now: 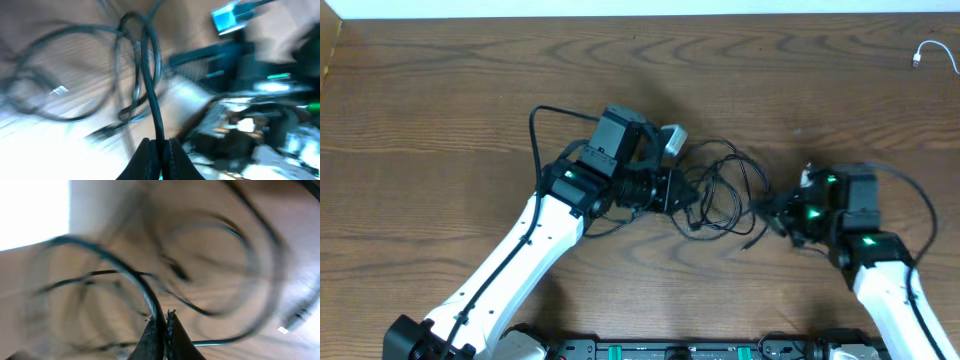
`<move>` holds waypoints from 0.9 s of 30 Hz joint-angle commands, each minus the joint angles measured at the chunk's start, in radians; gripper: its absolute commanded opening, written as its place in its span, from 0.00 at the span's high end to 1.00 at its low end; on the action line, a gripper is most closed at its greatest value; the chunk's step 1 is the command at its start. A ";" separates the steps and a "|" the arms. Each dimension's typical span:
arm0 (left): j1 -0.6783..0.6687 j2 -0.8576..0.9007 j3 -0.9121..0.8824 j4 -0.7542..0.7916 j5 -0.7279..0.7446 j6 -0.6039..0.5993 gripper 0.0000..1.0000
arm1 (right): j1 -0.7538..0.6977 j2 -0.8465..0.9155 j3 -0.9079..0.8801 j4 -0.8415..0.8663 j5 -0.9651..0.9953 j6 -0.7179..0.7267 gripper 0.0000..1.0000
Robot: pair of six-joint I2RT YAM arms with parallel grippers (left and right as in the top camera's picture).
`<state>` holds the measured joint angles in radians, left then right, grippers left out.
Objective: Untangle cables
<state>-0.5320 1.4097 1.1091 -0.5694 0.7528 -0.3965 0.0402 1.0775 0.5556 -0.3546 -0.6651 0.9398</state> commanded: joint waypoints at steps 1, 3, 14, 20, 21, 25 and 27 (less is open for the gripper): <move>0.005 -0.018 0.007 -0.037 -0.118 0.100 0.92 | -0.055 -0.087 0.052 0.078 -0.228 -0.106 0.99; 0.003 -0.018 0.007 -0.029 -0.106 0.096 0.92 | -0.060 -0.112 0.052 0.116 -0.285 -0.101 0.99; -0.067 -0.018 0.007 0.022 -0.119 0.097 0.92 | -0.058 -0.129 0.052 0.179 -0.537 0.183 0.99; -0.093 -0.008 0.007 0.079 -0.118 0.082 0.92 | -0.057 -0.129 0.052 0.231 -0.503 0.173 0.99; -0.097 -0.007 0.007 0.082 -0.118 0.082 0.93 | -0.058 -0.129 0.052 0.233 -0.464 0.138 0.99; -0.101 -0.005 0.007 0.048 -0.118 0.098 0.92 | -0.061 -0.130 0.052 0.262 -0.287 0.040 0.99; -0.100 -0.005 0.007 0.002 -0.119 0.146 0.92 | -0.061 -0.129 0.052 0.268 -0.207 -0.023 0.99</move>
<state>-0.6285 1.4097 1.1088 -0.5346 0.6353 -0.3138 -0.0147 0.9489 0.5884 -0.0944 -1.0210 1.0302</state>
